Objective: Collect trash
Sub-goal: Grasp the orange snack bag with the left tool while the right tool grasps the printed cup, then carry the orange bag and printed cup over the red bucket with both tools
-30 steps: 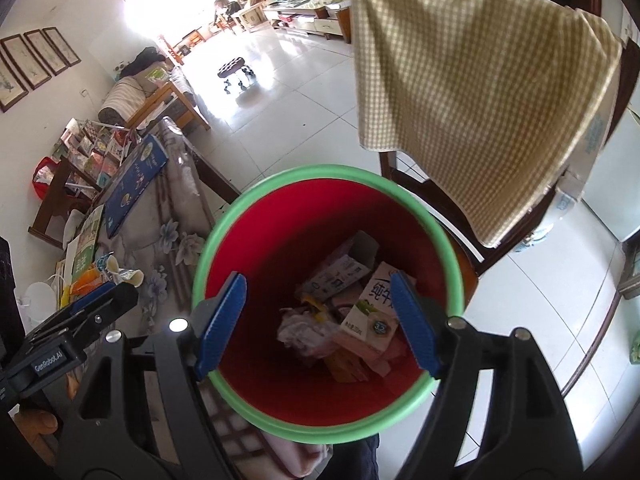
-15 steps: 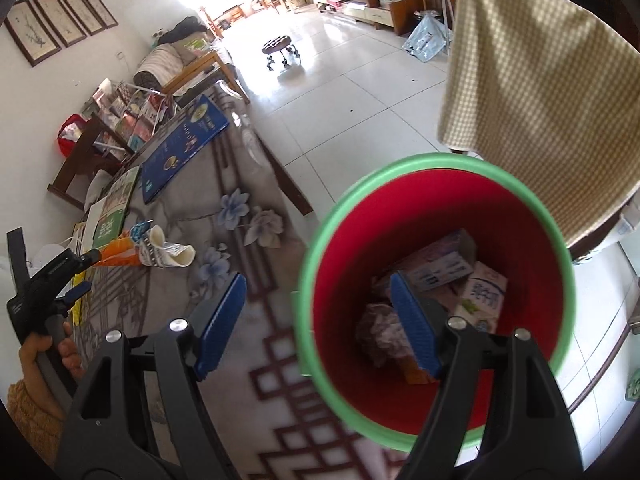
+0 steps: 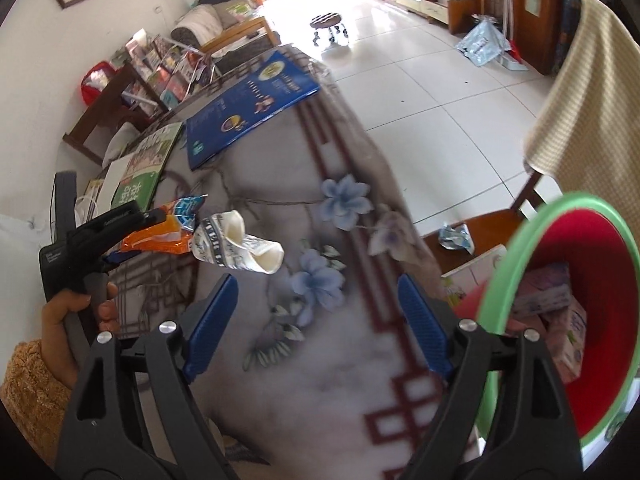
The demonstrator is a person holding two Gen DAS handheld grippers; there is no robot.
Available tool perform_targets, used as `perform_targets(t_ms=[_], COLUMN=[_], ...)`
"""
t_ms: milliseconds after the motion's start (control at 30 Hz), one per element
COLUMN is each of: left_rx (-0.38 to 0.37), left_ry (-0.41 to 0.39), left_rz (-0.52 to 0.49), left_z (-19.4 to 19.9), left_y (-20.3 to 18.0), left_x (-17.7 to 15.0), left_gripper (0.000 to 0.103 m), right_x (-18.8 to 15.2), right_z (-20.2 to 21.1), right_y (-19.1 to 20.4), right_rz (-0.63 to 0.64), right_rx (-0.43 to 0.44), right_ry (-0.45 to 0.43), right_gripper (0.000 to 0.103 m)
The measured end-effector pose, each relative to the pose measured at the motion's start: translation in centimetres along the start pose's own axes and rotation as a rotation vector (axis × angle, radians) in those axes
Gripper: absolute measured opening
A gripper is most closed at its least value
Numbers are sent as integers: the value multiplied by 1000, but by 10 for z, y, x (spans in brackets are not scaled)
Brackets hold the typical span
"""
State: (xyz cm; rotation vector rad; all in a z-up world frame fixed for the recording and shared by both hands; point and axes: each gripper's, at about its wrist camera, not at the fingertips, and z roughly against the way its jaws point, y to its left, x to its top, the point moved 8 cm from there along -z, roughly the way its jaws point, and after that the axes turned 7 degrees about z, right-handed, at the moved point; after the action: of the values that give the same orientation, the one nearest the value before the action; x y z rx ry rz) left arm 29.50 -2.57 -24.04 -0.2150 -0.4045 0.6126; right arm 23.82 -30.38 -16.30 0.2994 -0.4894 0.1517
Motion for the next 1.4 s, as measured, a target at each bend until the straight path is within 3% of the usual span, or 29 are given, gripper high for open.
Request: perform_targets(t_ms=[233,267,333,367,467,500,533,733,1400], left_rx=[-64,-74,-106,-120,-109,-109,-109,-97,-143], left_ry=[38,34,28,21,15,14,11,-26,-91], left_rz=[35,30,12,-4,-55,-60,-64,-89,-168], left_z=[-25,-26,-26,-25,-23,-22,-20,6,99], left_y=[0,-1,-6,-8,-12,-11,-11,-1,7], left_x=[13,14,13,13,11,11,10,2,-67], left_gripper=[80,78,56,51,48,47,47,46,47], right_x=[22,23,26,27,26,25,24,21,-19], right_z=[-59,-66,-81,-88,-106,-109,-111,-97,13], right_y=[42,48,60,65,75,78,81,92,83], right_rz=[91,105,141,158,181,184,189,204,150], right_rx=[15,23,41,47,70,79,86,131,121], right_ry=[78,90,113,122,155,162,169,141,4], right_gripper=[81,81,81,81,80,74,55,19,19])
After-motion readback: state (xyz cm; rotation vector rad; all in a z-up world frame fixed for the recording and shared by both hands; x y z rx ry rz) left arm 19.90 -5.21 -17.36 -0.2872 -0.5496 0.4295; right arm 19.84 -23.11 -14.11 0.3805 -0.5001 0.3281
